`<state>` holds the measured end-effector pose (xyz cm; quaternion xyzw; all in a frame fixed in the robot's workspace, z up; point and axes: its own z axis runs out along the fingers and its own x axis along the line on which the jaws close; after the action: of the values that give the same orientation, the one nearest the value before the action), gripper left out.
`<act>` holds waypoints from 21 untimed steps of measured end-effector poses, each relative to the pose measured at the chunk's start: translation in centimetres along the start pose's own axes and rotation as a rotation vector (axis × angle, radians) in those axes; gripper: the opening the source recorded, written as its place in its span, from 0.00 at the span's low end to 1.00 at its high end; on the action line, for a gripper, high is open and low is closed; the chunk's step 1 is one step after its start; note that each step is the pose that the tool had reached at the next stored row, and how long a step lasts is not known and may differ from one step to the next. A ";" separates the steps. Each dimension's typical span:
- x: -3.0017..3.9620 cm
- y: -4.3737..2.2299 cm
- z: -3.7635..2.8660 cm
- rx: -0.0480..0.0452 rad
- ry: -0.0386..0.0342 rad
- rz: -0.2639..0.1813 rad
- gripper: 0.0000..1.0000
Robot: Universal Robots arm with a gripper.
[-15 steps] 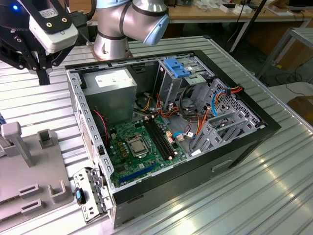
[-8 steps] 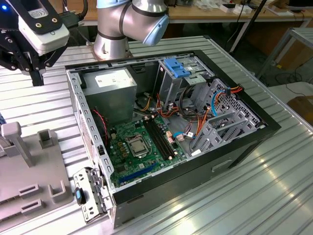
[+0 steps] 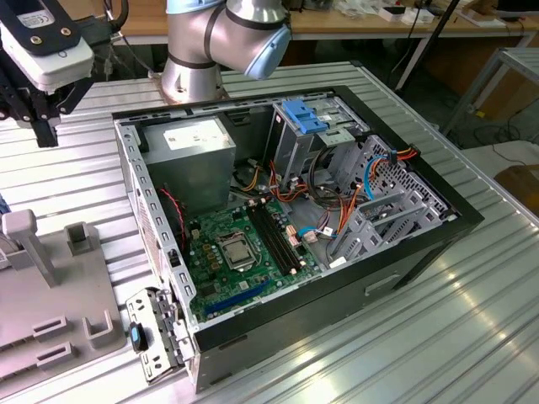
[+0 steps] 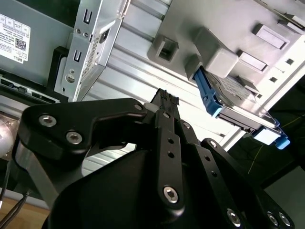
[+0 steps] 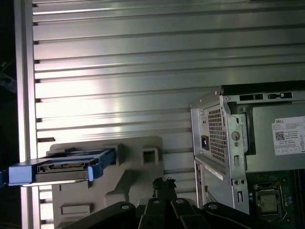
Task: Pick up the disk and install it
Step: 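Reach for the disk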
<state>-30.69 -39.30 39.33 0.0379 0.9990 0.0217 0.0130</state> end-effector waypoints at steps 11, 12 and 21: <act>2.87 0.53 -0.04 -0.0001 -0.0001 0.000 0.11; 3.08 0.61 -0.05 -0.0001 0.0000 0.000 0.11; 6.86 1.37 -0.10 0.0000 0.0000 0.000 0.11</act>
<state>-37.44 -37.42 39.33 0.0378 0.9990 0.0217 0.0130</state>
